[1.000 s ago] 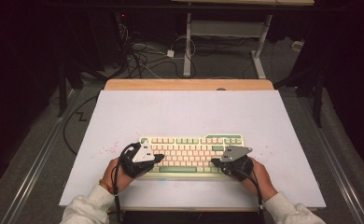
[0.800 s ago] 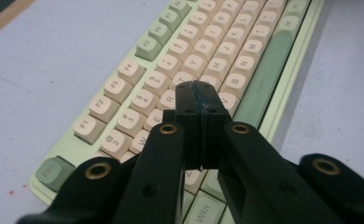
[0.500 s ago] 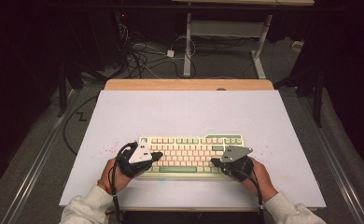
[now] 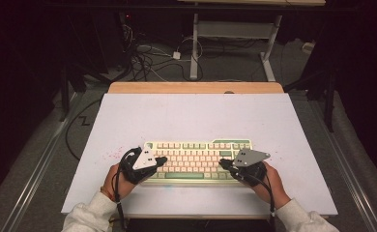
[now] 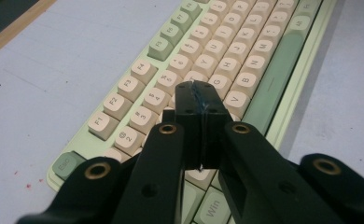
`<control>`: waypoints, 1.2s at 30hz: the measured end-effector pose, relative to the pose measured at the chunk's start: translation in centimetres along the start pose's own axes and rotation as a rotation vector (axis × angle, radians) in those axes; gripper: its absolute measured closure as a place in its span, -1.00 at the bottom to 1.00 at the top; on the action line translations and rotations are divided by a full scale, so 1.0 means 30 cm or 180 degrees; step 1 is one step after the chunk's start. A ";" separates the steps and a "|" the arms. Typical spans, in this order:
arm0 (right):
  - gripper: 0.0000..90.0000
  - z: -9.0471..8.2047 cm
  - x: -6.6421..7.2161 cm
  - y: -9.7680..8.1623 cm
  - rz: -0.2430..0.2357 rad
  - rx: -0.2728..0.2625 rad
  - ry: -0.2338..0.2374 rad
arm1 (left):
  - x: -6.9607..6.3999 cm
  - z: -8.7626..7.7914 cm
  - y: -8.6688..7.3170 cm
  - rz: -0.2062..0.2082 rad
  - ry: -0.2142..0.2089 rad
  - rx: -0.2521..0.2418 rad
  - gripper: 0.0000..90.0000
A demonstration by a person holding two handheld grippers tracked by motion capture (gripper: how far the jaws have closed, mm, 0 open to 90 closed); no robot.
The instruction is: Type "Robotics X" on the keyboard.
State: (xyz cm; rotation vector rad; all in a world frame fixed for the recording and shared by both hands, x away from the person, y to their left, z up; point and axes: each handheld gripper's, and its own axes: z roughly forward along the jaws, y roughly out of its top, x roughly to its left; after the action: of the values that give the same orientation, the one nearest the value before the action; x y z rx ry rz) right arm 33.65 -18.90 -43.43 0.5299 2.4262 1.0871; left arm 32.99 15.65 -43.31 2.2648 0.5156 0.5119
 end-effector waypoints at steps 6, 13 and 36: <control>0.72 -0.018 -0.007 0.006 0.0038 -0.0105 -0.0058 | -0.002 -0.003 -0.001 0.0007 0.0075 -0.0031 0.93; 0.64 -0.021 -0.009 0.006 0.0071 -0.0130 -0.0084 | -0.002 -0.004 -0.003 0.0015 0.0113 -0.0045 0.84; 0.11 -0.015 -0.012 0.004 0.0106 -0.0136 -0.0108 | -0.005 0.008 -0.007 0.0038 0.0263 -0.0036 0.11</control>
State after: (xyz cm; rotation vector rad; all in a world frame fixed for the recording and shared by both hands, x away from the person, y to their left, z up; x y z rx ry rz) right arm 33.73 -19.28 -42.98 0.5721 2.3677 1.1318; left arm 32.95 15.58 -43.65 2.2445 0.5394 0.6149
